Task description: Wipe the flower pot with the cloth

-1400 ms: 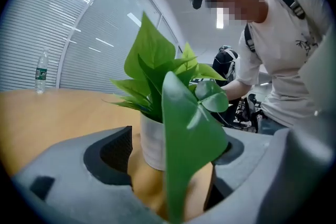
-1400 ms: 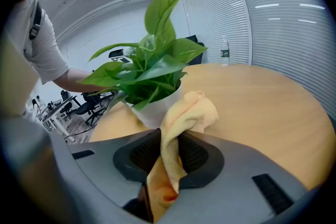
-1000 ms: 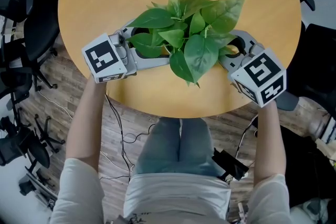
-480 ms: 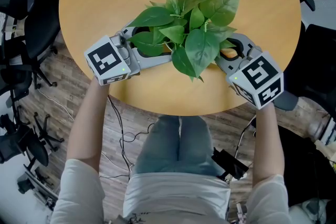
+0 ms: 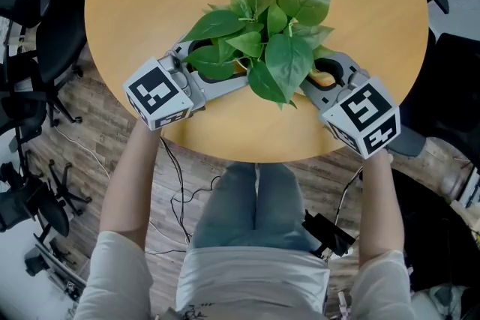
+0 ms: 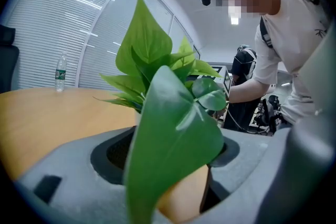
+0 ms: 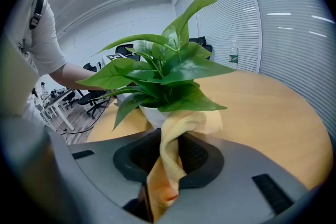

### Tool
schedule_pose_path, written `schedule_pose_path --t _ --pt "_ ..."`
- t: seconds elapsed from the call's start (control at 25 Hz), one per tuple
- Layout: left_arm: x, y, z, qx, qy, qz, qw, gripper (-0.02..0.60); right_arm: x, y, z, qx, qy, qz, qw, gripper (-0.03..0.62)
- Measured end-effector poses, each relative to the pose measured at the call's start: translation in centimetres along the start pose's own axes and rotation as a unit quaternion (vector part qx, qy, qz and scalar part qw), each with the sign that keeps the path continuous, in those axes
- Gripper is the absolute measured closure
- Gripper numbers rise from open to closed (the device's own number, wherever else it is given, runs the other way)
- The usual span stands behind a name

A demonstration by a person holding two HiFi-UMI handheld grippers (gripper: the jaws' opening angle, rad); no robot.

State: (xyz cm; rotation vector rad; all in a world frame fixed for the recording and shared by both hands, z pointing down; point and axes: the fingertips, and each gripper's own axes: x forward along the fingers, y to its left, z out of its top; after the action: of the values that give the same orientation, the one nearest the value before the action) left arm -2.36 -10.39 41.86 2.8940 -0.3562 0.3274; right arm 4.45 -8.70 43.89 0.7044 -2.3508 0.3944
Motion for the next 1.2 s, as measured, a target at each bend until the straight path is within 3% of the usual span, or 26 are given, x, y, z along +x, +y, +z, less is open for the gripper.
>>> schedule_pose_path --t 0.6,0.84,1.2 --pt "0.2 -0.2 -0.2 -0.036 -0.001 0.115 0.9927 0.232 0.3 0.7 -0.1 0.011 -0.010 0.001 1.000 0.510" --pt "1.5 -1.3 -0.1 -0.059 -0.003 0.184 0.9812 0.235 -0.6 1.3 -1.3 0.012 -0.014 0.007 1.000 0.510" --pt "1.3 -2.0 -0.4 -0.084 0.000 0.254 0.9635 0.239 -0.4 2.3 -1.6 0.015 -0.018 0.017 1.000 0.511"
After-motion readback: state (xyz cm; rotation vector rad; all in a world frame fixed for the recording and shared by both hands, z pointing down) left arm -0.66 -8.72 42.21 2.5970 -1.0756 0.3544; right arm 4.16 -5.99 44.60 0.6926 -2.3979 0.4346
